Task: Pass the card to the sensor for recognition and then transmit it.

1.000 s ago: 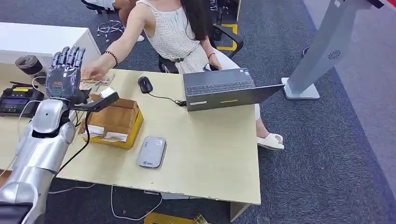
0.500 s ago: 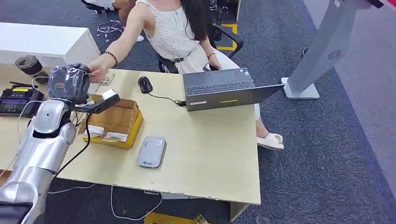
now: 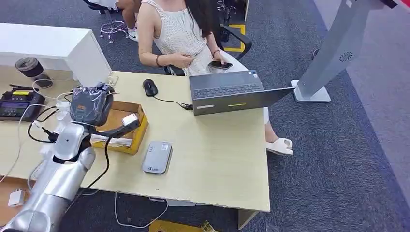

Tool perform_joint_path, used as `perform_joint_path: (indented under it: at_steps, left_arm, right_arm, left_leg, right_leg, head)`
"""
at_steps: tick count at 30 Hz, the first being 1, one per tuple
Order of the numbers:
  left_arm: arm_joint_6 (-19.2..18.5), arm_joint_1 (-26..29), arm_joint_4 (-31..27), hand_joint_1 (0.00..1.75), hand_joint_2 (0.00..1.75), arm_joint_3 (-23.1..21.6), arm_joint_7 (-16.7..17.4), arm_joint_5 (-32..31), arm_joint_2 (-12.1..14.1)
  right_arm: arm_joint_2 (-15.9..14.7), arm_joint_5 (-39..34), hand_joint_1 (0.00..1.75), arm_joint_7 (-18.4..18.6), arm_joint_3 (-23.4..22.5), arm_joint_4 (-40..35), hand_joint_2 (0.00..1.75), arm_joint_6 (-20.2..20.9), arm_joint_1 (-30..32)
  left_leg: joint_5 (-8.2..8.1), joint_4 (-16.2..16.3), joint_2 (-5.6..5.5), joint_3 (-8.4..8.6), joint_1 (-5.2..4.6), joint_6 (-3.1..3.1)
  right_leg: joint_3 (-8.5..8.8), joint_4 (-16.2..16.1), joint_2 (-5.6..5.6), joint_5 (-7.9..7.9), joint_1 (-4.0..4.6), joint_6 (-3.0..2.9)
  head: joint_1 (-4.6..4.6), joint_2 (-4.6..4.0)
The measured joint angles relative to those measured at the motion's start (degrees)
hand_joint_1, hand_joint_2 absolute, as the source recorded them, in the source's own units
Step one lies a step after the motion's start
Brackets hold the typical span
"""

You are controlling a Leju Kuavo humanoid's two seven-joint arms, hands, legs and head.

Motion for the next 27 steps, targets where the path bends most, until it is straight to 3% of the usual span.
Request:
perform_joint_path:
  at_steps: [5,8,14,17,23,27]
  left_arm:
    - [-0.31,6.25,-7.02,1.75,1.75,-4.31,-1.42,-1.80,-3.21]
    - [-3.45,8.35,-8.93,1.75,1.75,-8.18,0.09,-2.71,-4.85]
    - [-6.63,9.08,-9.20,1.75,1.75,-12.04,1.64,-2.86,-5.81]
    - [-11.19,9.09,-9.20,1.75,1.75,-12.87,3.17,-3.21,-6.03]
    - [-12.56,9.07,-9.20,1.75,1.75,-13.83,3.65,-3.54,-6.14]
    - [-20.05,8.62,-7.97,1.75,1.75,-14.05,7.81,-4.75,-6.53]
  right_arm:
    - [0.02,-0.55,0.00,-0.63,-0.02,0.00,1.75,-0.33,0.16]
    - [0.04,-1.18,0.00,-0.92,-0.02,0.00,1.75,-0.68,0.17]
    - [0.04,-1.22,0.00,-0.96,-0.02,0.00,1.75,-0.76,0.22]
    - [0.04,-1.31,0.00,-0.96,-0.02,0.00,1.75,-0.81,0.24]
    - [0.04,-1.77,0.00,-0.96,-0.02,0.00,1.75,-0.81,0.30]
    - [0.04,-2.05,0.00,-0.94,-0.07,0.00,1.75,-1.01,0.34]
  left_leg:
    - [0.00,0.00,-0.03,-0.02,-0.01,0.01]
    - [-0.01,0.01,0.03,-0.03,-0.01,0.01]
    - [0.01,0.02,0.01,-0.04,0.00,-0.01]
    - [0.04,0.01,0.01,-0.04,0.01,-0.05]
    - [0.07,0.01,0.02,-0.06,0.02,-0.09]
    - [0.07,0.01,0.02,-0.07,0.02,-0.09]
  right_leg:
    - [0.00,-0.02,-0.04,0.00,-0.02,0.01]
    - [-0.03,-0.02,-0.01,0.04,-0.02,0.05]
    - [-0.04,-0.02,-0.01,0.11,0.04,-0.05]
    - [-0.07,-0.01,-0.01,0.11,0.06,-0.05]
    - [-0.09,0.00,0.00,0.11,0.08,-0.06]
    - [-0.11,0.00,0.00,0.11,0.07,-0.06]
  head:
    - [0.00,0.00]
    - [0.00,0.00]
    - [0.02,0.00]
    - [0.00,0.00]
    - [0.00,0.00]
    - [0.00,0.00]
